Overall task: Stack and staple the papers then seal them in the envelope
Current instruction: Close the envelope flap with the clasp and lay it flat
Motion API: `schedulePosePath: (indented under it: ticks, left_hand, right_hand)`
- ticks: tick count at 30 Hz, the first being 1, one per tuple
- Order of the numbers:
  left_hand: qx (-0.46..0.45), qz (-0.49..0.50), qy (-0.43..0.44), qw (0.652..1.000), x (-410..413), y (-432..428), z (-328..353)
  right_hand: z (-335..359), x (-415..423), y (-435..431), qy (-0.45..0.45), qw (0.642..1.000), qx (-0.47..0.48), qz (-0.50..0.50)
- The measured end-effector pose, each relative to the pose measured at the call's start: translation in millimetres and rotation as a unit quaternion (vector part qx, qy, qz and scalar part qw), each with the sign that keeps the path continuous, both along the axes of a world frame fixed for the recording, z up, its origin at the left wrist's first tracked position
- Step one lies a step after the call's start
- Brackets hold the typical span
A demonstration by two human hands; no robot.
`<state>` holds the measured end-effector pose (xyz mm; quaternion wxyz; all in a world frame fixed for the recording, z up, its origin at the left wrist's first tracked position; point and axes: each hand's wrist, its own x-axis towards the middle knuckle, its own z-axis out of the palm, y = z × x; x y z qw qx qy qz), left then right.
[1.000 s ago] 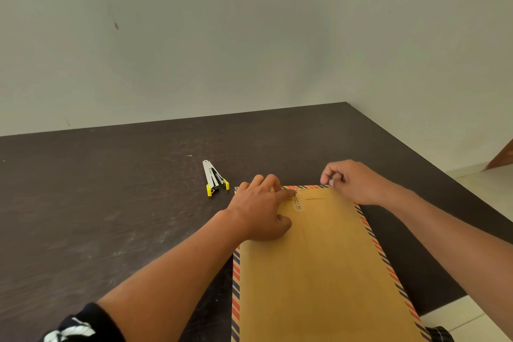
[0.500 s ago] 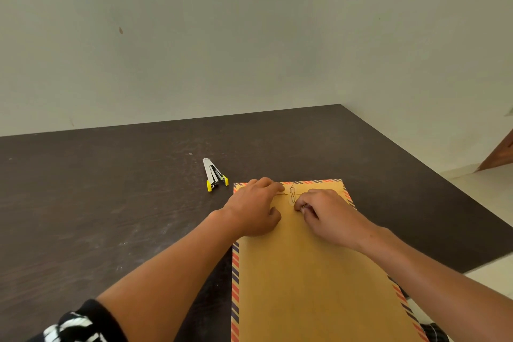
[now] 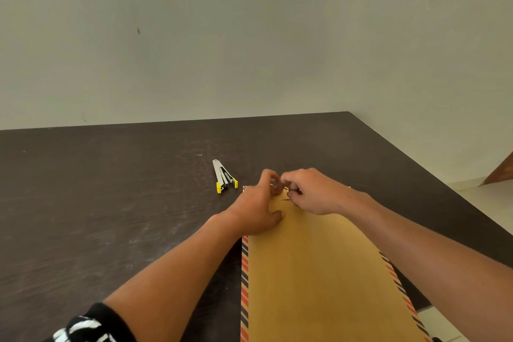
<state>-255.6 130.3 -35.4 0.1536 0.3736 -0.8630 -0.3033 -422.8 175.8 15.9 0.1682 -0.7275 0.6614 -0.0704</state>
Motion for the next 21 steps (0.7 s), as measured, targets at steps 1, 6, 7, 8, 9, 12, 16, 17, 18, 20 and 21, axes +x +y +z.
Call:
schedulePosePath:
  ticks: [1, 6, 7, 8, 9, 12, 16, 17, 18, 20, 21]
  left_hand:
    - [0.003, 0.005, 0.005, 1.000, 0.7, -0.4, 0.0]
    - [-0.007, 0.014, 0.040, 0.999, 1.3, -3.1, -2.8]
    - [-0.007, 0.016, 0.046, 0.999, 1.5, -3.8, -3.1]
    - [-0.005, 0.020, 0.052, 0.998, 1.8, -4.6, -3.2]
    - [0.000, 0.025, 0.055, 0.998, 2.1, -5.5, -3.1]
    - [-0.004, 0.032, 0.050, 0.998, 2.3, -6.9, -4.4]
    - [-0.031, 0.024, 0.016, 0.999, 1.1, -6.3, -4.6]
    - [-0.039, 0.019, 0.004, 0.999, 0.8, -6.1, -4.4]
    - [-0.047, 0.011, -0.009, 0.999, 0.5, -5.7, -4.3]
    - [-0.061, -0.012, -0.034, 0.998, -0.3, -4.9, -4.1]
    - [-0.066, -0.024, -0.045, 0.997, -0.7, -4.7, -3.8]
  right_hand:
    - [3.2, 0.1, -5.9, -0.002, 1.000, 0.018, 0.005]
    - [9.8, -1.0, -25.9, -0.010, 0.997, 0.073, 0.011]
    - [9.3, -2.1, -29.2, -0.003, 0.997, 0.073, 0.011]
    - [8.6, -3.6, -32.3, 0.004, 0.997, 0.071, 0.009]
    - [7.6, -5.5, -35.0, 0.009, 0.998, 0.068, 0.006]
    - [4.8, -12.9, -41.0, 0.013, 0.998, 0.055, -0.005]
    - [0.5, -25.7, -43.2, 0.014, 0.999, 0.045, -0.016]
    - [-0.9, -28.7, -43.1, 0.003, 0.999, 0.039, -0.020]
    - [-2.2, -31.3, -42.9, -0.008, 0.999, 0.033, -0.022]
    - [-5.8, -34.3, -42.3, -0.026, 0.999, 0.020, -0.025]
    - [-8.0, -34.8, -42.1, -0.035, 0.999, 0.013, -0.024]
